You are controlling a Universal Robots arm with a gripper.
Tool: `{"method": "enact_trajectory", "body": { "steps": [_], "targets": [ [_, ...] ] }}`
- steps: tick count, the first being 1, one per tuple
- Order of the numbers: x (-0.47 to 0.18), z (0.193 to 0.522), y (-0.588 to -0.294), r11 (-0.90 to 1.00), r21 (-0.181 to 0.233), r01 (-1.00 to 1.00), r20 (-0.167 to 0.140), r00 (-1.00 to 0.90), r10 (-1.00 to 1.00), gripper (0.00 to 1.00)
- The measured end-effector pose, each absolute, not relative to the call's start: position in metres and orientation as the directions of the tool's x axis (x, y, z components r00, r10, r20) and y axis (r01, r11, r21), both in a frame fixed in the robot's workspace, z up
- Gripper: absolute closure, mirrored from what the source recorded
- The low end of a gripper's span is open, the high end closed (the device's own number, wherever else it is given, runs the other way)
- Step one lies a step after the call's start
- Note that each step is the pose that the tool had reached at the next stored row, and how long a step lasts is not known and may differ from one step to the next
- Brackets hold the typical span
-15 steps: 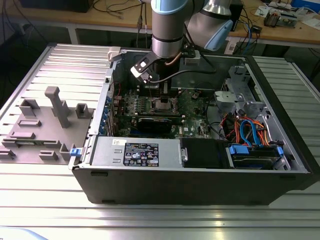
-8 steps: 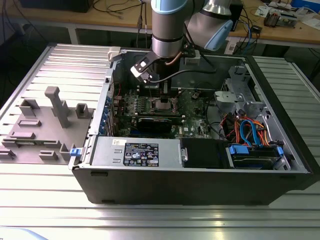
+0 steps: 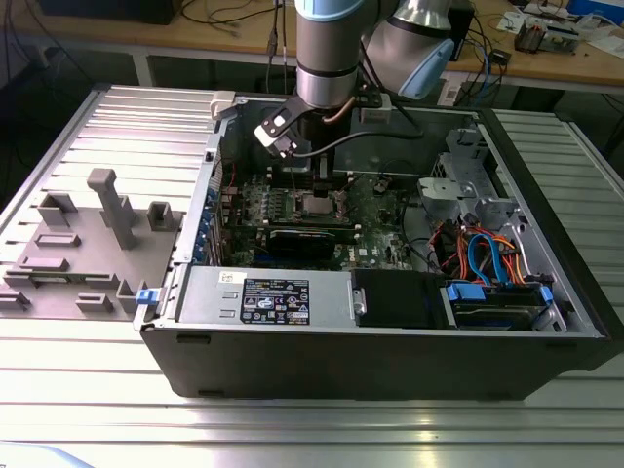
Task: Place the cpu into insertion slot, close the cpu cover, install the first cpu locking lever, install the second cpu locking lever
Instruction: 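Close the cpu cover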
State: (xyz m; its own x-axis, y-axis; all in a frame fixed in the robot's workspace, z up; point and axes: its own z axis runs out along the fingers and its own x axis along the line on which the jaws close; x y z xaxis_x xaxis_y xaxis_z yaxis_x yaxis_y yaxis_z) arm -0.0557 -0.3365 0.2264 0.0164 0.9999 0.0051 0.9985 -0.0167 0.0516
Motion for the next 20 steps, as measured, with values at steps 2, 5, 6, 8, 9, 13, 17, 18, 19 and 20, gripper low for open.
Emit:
{"method": "enact_trajectory", "body": {
  "steps": [2, 5, 6, 8, 9, 13, 17, 18, 19, 20],
  "targets": [
    [-0.0557, 0.2265, -0.3366, -0.017, 0.052, 0.999, 0.005, 0.016, 1.0, 0.89],
    [-0.0526, 0.2265, -0.3366, -0.017, 0.051, 0.999, 0.005, 0.016, 1.0, 0.89],
    [-0.052, 0.2265, -0.3366, -0.017, 0.051, 0.999, 0.005, 0.016, 1.0, 0.89],
    [-0.0517, 0.2296, -0.3365, -0.017, 0.049, 0.999, 0.005, 0.017, 1.0, 0.89],
    [-0.0517, 0.2328, -0.3366, -0.017, 0.049, 0.999, 0.005, 0.017, 1.0, 0.89],
    [-0.0517, 0.2334, -0.3365, -0.017, 0.049, 0.999, 0.005, 0.016, 1.0, 0.89],
    [-0.0517, 0.2346, -0.3366, -0.017, 0.049, 0.999, 0.005, 0.016, 1.0, 0.89],
    [-0.0517, 0.2346, -0.3366, -0.017, 0.049, 0.999, 0.005, 0.016, 1.0, 0.89],
    [-0.0517, 0.2347, -0.3366, -0.017, 0.049, 0.999, 0.005, 0.016, 1.0, 0.89],
    [-0.0517, 0.2347, -0.3366, -0.017, 0.049, 0.999, 0.005, 0.016, 1.0, 0.89]
  ]
}}
